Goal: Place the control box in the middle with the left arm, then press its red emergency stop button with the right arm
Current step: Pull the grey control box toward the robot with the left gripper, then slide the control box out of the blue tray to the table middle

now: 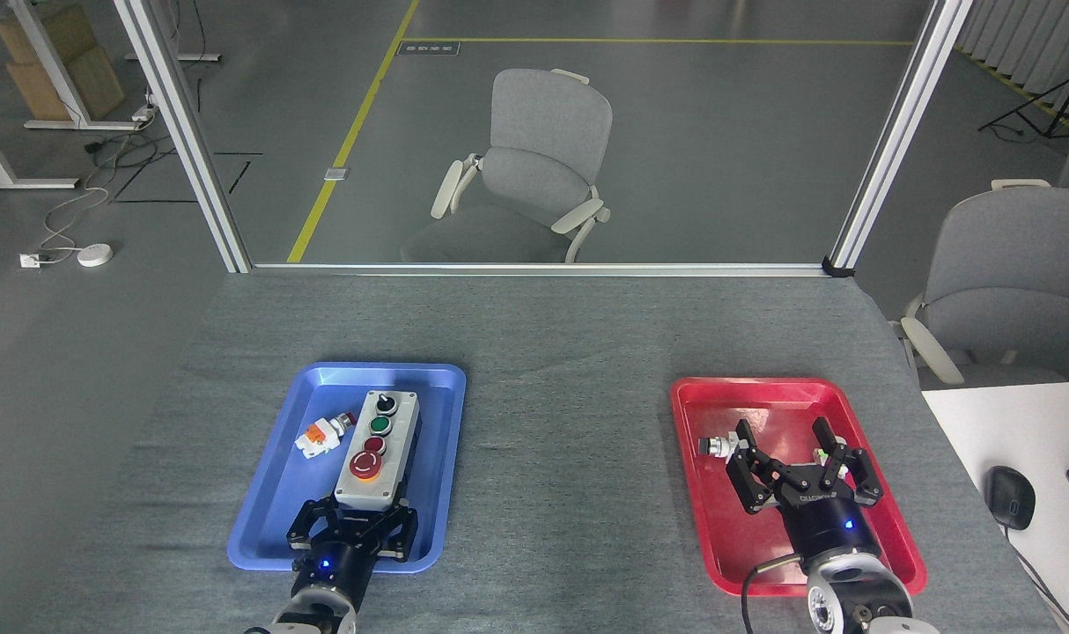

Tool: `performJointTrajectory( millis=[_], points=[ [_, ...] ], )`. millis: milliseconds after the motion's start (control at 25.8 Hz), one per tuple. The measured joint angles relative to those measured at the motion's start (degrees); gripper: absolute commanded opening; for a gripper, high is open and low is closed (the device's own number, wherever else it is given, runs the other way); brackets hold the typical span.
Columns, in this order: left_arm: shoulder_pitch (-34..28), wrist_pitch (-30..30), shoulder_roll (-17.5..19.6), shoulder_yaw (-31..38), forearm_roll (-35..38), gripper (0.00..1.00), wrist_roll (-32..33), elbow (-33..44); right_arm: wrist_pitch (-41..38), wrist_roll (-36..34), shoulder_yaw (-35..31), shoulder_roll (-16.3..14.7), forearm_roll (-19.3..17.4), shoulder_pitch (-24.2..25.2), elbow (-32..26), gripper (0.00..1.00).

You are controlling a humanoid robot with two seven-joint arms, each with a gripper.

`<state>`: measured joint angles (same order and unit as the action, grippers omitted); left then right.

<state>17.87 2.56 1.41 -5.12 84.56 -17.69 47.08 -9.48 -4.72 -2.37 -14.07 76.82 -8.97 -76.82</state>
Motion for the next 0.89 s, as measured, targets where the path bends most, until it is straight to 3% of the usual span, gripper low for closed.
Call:
performJointTrajectory(
  millis=[78, 194, 426, 620, 891],
  points=[
    [0.04, 0.26, 0.01, -0.01, -0.12, 0.21, -0.1, 0.0, 0.01, 0.02, -0.01, -0.07, 0.0, 0.0, 0.0, 0.99],
    [-0.13, 0.76, -0.02, -0.25, -0.27, 0.13, -0.5, 1.04, 0.02, 0.06, -0.01, -0.24, 0.0, 0.0, 0.0, 0.99],
    [-2.87, 2.13, -1.81, -0.55, -0.35, 0.13, -0.74, 10.74, 0.02, 0.29, 0.05, -0.34, 0.0, 0.06, 0.01, 0.99],
    [-4.16, 1.27, -6.58, -3.15, 0.37, 0.12, 1.86, 15.9, 0.02, 0.03, 0.07, -0.34, 0.0, 0.09, 0.01, 0.99],
    [-4.6, -11.26, -9.22, -12.27, 1.24, 0.05, 6.06, 16.95, -0.29, -0.08, -0.02, -0.49, -1.16, 0.11, 0.0, 0.99]
  ],
)
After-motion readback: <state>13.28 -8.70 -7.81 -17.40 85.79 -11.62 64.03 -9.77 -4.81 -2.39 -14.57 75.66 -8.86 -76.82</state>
